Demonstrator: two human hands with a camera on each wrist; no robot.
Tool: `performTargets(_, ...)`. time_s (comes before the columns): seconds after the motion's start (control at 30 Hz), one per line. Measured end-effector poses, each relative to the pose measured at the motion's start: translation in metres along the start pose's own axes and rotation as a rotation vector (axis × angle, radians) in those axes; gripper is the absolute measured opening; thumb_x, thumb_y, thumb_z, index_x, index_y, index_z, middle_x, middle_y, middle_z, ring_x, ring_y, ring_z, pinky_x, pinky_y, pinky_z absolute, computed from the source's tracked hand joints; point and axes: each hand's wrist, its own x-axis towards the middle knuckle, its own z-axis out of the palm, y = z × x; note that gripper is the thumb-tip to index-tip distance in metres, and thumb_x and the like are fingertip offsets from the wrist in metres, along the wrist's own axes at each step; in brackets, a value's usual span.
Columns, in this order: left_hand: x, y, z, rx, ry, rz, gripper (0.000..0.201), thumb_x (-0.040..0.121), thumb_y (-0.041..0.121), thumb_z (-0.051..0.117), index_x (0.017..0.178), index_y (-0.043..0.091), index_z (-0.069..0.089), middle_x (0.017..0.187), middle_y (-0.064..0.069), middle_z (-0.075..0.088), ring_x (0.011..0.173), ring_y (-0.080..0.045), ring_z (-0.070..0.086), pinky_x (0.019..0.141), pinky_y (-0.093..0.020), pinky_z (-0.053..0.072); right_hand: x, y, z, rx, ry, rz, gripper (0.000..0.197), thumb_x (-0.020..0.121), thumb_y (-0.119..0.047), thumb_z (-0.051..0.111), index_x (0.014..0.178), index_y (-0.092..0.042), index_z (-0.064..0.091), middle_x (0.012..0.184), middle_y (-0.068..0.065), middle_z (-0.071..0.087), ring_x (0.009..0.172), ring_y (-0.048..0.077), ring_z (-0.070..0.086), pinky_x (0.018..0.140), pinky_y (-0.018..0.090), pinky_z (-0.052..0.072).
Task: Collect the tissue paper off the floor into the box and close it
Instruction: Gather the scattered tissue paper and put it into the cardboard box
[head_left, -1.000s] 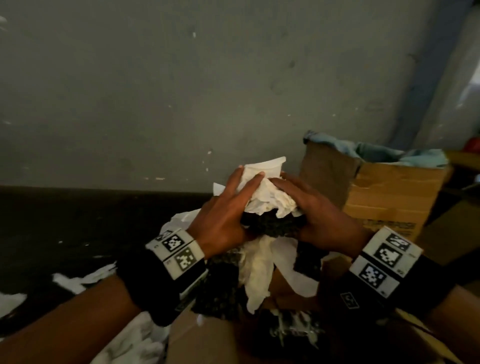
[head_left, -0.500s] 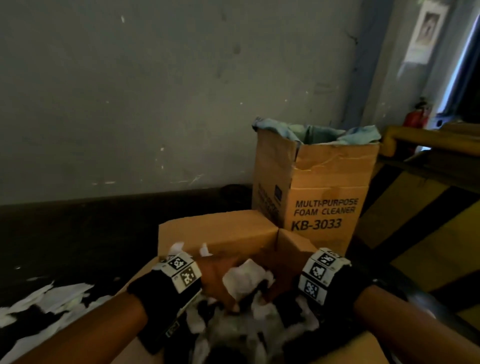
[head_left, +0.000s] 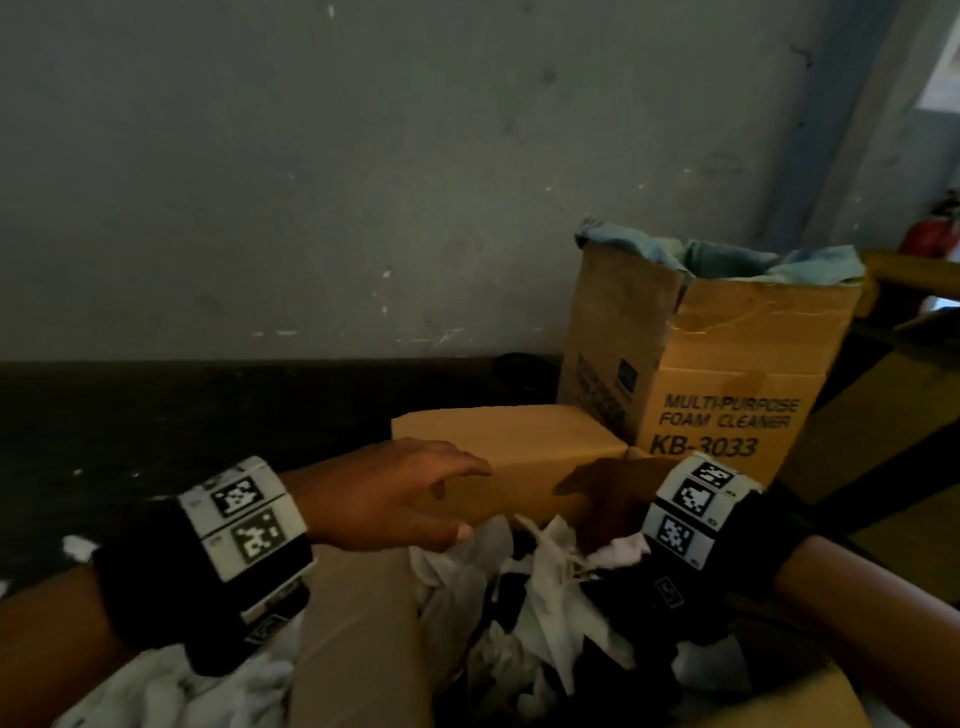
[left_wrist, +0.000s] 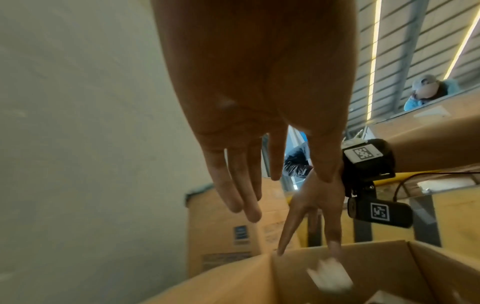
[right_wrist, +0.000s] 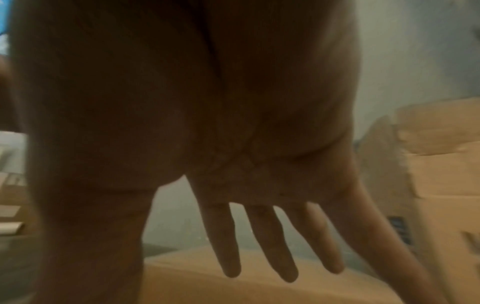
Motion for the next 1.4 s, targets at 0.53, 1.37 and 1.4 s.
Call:
performTargets(0.53, -0.309, -0.201, 0.068, -0.181, -0.131, -0.442, 0.098, 0.048, 0.094, 0.035, 0.129, 0.054, -0.005, 0.150, 0.017, 0.011, 0.140, -0.006, 0.013, 0.116, -0.032, 0.018, 0.039, -0.355, 0.085, 0.060, 0.048, -0.521, 0.109, 0.072, -0.049, 0.074, 0.149, -0.033, -0.002, 0.160, 0.009, 0.001, 0.145, 0.029, 0.013, 0.115, 0.048, 0.026)
performTargets(1.37, -0.371, -0.231, 0.183, -0.201, -0.347, -0.640, 0.139, 0.039, 0.086, 0.060, 0.125, 0.046, -0.042, 0.139, -0.001, -0.051, 0.129, -0.031, -0.041, 0.106, -0.068, -0.009, 0.110, -0.394, 0.185, -0.093, -0.139, -0.365, 0.149, 0.045, -0.063, 0.082, 0.128, -0.048, -0.040, 0.145, 0.002, -0.047, 0.140, 0.033, -0.027, 0.110, 0.070, 0.000)
performTargets(1.4, -0.367, -0.232, 0.191, -0.216, -0.354, -0.650, 0.141, 0.037, 0.086, 0.060, 0.125, 0.046, -0.042, 0.140, -0.001, -0.050, 0.130, -0.033, -0.040, 0.105, -0.070, -0.008, 0.115, -0.398, 0.187, -0.083, -0.173, -0.383, 0.147, 0.046, -0.063, 0.082, 0.131, -0.047, -0.038, 0.146, 0.001, -0.046, 0.141, 0.032, -0.026, 0.110, 0.069, 0.001)
